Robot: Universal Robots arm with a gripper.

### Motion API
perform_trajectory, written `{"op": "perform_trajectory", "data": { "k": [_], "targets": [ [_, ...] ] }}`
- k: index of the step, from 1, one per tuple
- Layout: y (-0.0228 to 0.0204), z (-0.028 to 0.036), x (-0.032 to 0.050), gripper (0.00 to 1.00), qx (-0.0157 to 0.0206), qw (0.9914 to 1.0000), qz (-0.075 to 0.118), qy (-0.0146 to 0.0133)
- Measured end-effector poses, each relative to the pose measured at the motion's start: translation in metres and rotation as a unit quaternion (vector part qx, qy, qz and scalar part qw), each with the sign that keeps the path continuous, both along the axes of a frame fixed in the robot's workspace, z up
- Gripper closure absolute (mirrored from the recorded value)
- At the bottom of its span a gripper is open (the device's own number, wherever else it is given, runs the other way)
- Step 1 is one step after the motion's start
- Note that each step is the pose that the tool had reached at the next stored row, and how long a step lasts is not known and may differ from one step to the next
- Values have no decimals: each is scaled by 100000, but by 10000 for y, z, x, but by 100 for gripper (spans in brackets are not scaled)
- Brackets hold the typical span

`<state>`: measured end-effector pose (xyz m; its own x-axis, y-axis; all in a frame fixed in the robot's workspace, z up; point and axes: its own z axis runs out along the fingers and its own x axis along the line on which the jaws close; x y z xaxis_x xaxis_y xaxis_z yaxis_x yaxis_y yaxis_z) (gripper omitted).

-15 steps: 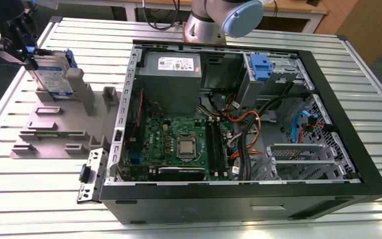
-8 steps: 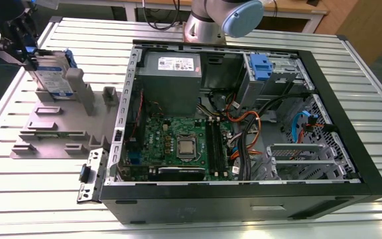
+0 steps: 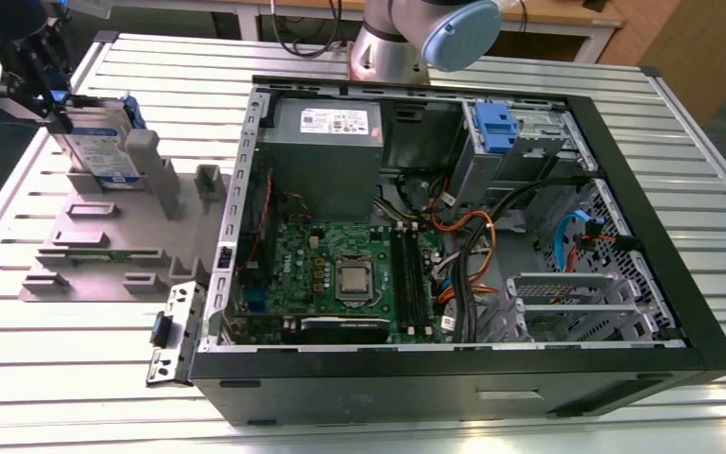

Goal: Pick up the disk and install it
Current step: 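Pick up the disk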

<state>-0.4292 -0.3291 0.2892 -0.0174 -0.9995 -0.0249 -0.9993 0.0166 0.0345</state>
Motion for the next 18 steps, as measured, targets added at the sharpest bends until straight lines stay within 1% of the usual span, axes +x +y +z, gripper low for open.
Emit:
{"op": "perform_trajectory", "data": {
  "k": [10,18],
  "targets": [
    [0,0,0,64,11,100000,-1,-17],
    [0,40,0,64,3,100000,-2,-2]
  ]
}}
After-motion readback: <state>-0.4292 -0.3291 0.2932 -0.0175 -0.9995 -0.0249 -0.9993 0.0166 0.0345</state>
